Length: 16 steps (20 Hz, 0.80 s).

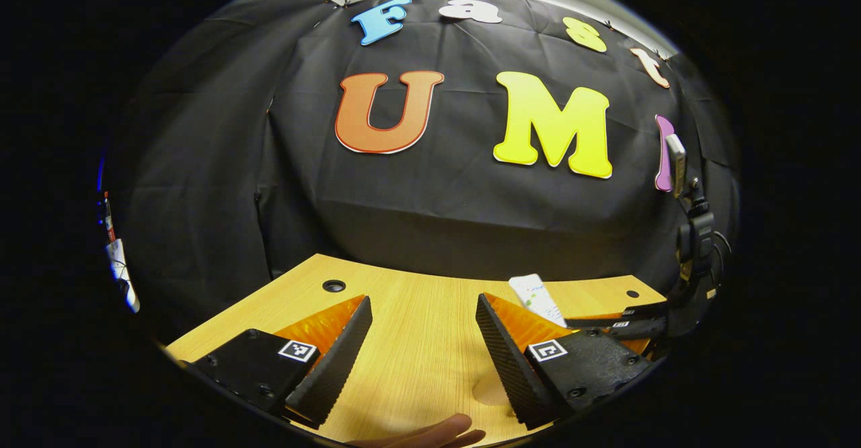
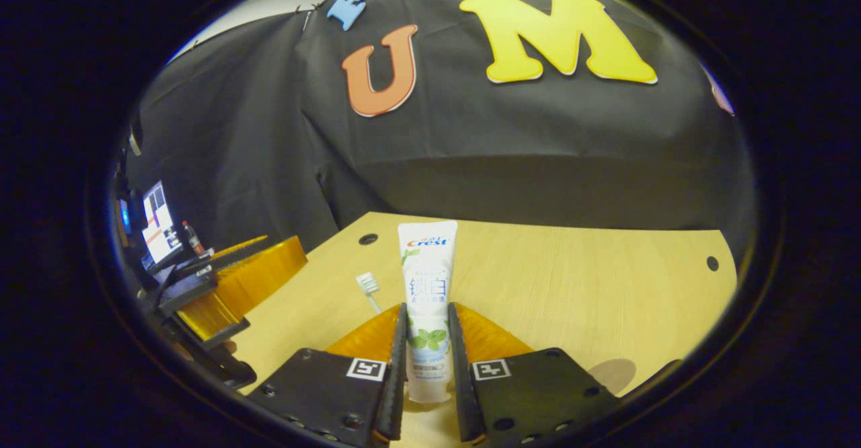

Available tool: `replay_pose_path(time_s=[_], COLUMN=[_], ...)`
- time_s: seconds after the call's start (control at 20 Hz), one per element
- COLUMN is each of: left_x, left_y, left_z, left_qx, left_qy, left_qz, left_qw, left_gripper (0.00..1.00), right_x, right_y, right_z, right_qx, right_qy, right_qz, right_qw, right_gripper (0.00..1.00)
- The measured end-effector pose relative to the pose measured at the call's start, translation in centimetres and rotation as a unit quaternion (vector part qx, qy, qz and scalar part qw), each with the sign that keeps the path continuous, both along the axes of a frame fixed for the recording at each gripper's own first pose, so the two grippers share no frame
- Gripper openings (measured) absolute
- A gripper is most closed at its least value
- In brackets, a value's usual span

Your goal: Put the toothbrush and toothpaste on the desktop into the cup, then pick up the cup and place it on the coaster on the desktop.

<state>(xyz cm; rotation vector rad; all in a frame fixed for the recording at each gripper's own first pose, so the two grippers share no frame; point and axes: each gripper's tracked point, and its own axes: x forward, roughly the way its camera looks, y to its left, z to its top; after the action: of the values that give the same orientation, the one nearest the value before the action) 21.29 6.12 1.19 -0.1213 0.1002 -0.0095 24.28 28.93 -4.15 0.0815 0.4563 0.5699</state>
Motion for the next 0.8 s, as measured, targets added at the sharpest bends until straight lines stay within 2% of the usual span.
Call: replay_pose_path(time_s=[0.05,0.3,0.55,0.8], left_x=[0.0,0.0,0.0,0.0], left_y=[0.0,0.0,0.0,0.0], left_z=[0.0,-0.4,-0.3,-0.3], left_qx=[0.000,0.004,0.005,0.014], left_qy=[-0.001,0.005,0.003,0.003], left_qz=[0.001,0.000,-0.002,0.002], left_qw=[1.000,1.000,1.000,1.000], left_gripper=[0.98,0.98,0.98,0.98], right_x=[-0.1,-1.1,-1.2,-1.9], right_y=[0.2,1.0,1.2,0.8], right_z=[0.9,3.3,0.9,1.1], right_qx=[0.009,0.039,0.008,0.018], right_qy=[-0.013,-0.068,-0.060,-0.066], right_qz=[0.000,0.005,0.011,0.010], right_qw=[1.000,0.997,0.998,0.998], right_gripper=[0.34,0.32,0.32,0.36])
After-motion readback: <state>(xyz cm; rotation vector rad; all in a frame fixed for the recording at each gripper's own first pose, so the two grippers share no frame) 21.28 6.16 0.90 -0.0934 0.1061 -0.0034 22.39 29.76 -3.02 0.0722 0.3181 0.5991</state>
